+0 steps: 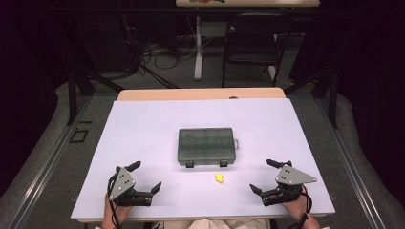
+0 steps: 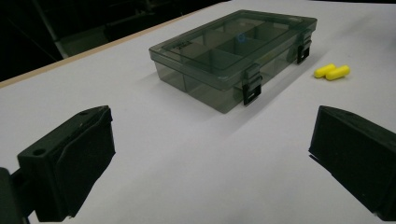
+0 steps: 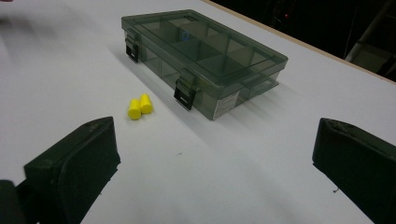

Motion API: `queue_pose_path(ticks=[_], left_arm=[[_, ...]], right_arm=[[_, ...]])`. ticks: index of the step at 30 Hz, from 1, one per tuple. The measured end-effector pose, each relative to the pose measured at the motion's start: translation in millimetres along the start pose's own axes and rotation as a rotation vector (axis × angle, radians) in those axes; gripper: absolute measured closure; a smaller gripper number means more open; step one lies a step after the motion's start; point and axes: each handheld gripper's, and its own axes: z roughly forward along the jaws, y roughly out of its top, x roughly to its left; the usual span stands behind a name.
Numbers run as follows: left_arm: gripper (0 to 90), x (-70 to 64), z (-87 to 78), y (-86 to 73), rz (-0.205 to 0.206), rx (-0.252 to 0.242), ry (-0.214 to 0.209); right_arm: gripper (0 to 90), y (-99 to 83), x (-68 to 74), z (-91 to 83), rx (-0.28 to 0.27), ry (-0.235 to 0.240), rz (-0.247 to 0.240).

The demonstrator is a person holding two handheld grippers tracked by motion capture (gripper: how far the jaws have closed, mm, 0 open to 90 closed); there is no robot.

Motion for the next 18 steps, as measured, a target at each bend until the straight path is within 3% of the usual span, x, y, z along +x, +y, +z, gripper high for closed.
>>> queue_pose_path(ticks=[18], left_arm=[[0.0,-0.8,15.4,9.4,-0.041,0.052,-0.041]], right_arm=[[0.0,9.0,-3.4,20.3,0.042,0.034,0.000]])
